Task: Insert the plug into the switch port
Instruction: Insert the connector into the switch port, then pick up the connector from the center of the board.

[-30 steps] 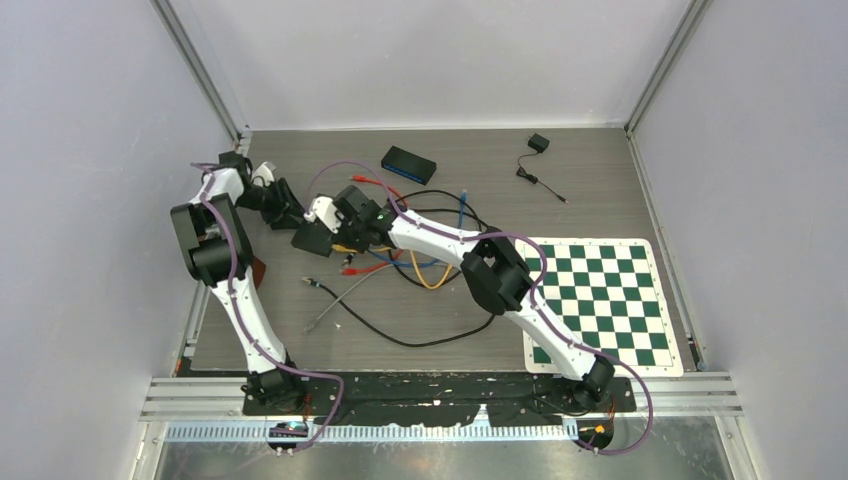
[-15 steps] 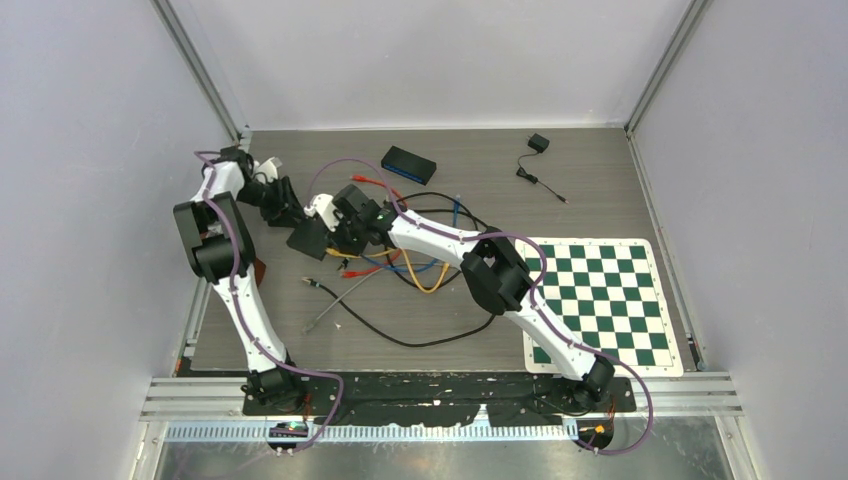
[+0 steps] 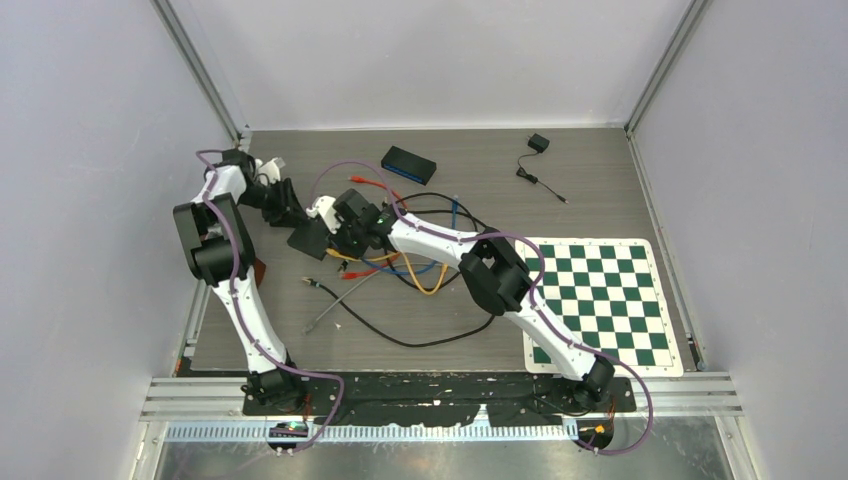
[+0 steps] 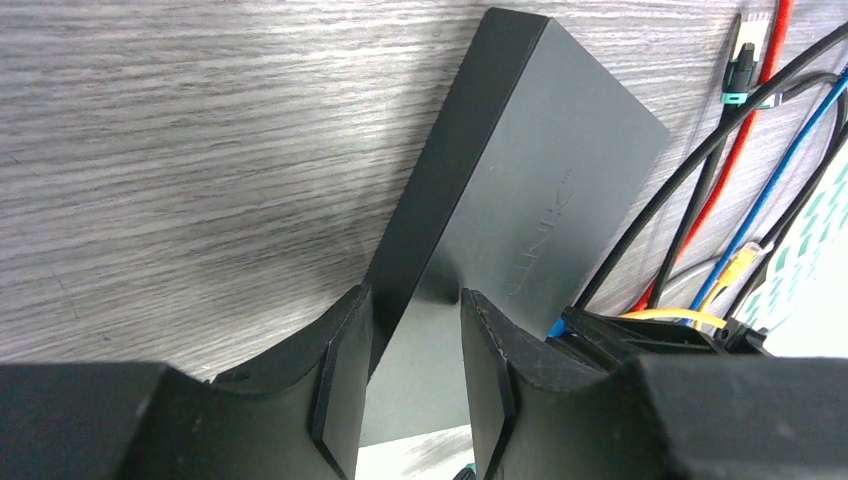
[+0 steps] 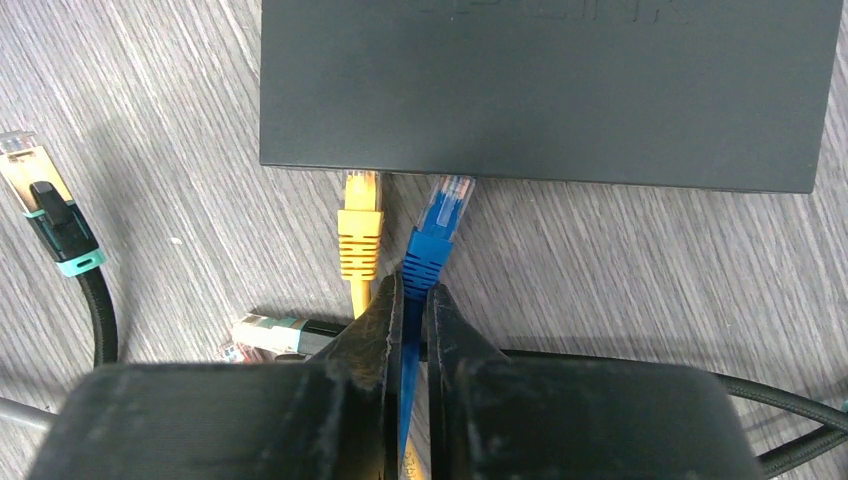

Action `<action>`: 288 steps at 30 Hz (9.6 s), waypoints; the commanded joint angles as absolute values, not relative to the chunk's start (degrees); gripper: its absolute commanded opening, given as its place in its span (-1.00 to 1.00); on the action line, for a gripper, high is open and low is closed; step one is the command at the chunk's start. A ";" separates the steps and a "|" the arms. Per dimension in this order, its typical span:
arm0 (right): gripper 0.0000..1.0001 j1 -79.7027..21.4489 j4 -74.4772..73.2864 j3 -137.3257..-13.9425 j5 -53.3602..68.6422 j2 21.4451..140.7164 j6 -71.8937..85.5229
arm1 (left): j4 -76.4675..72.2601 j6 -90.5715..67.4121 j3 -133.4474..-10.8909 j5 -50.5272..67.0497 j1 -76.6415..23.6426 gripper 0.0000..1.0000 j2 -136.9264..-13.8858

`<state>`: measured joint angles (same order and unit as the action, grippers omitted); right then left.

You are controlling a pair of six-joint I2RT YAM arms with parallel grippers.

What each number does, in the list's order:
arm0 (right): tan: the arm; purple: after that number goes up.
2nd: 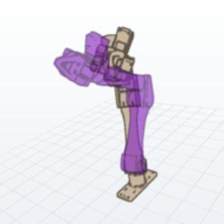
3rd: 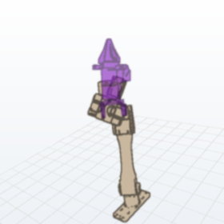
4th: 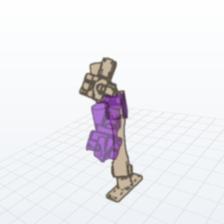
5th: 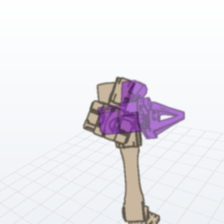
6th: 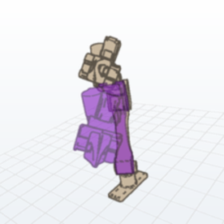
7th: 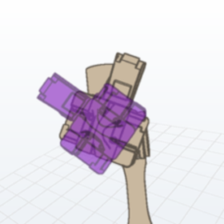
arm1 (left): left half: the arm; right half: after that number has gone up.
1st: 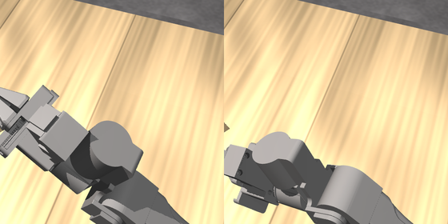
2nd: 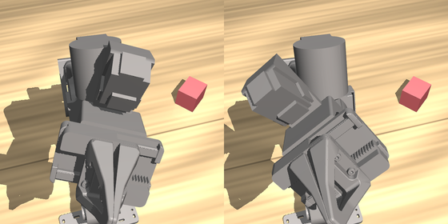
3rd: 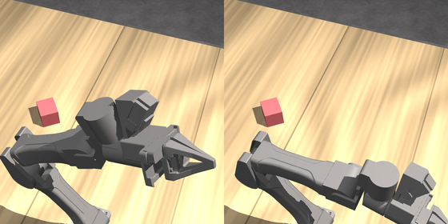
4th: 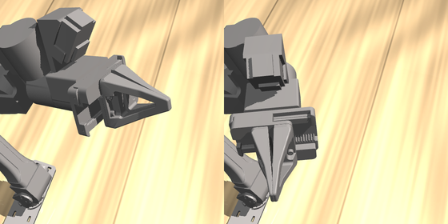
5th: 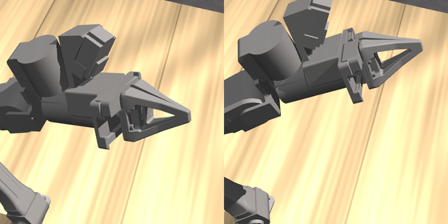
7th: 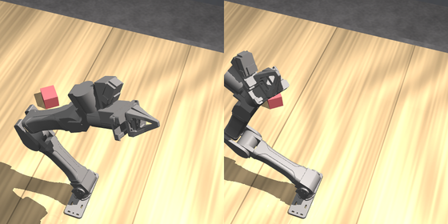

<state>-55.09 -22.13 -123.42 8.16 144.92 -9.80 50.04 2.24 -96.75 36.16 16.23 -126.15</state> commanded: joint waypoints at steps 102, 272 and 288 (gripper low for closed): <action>-0.90 -53.33 -27.19 -132.64 24.12 146.09 -60.41 | 59.83 3.72 -98.39 46.42 8.69 -0.04 -124.48; -0.33 -54.96 14.25 -107.98 41.66 144.74 18.89 | 24.48 -33.93 -37.97 12.32 13.51 0.00 -60.88; -0.90 -54.00 11.87 -101.05 32.45 131.09 13.24 | 24.62 -33.92 -40.84 12.76 14.15 0.01 -61.93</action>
<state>-54.68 14.37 -101.41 39.88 142.56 17.78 25.61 -34.11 -36.95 12.08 13.58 -61.63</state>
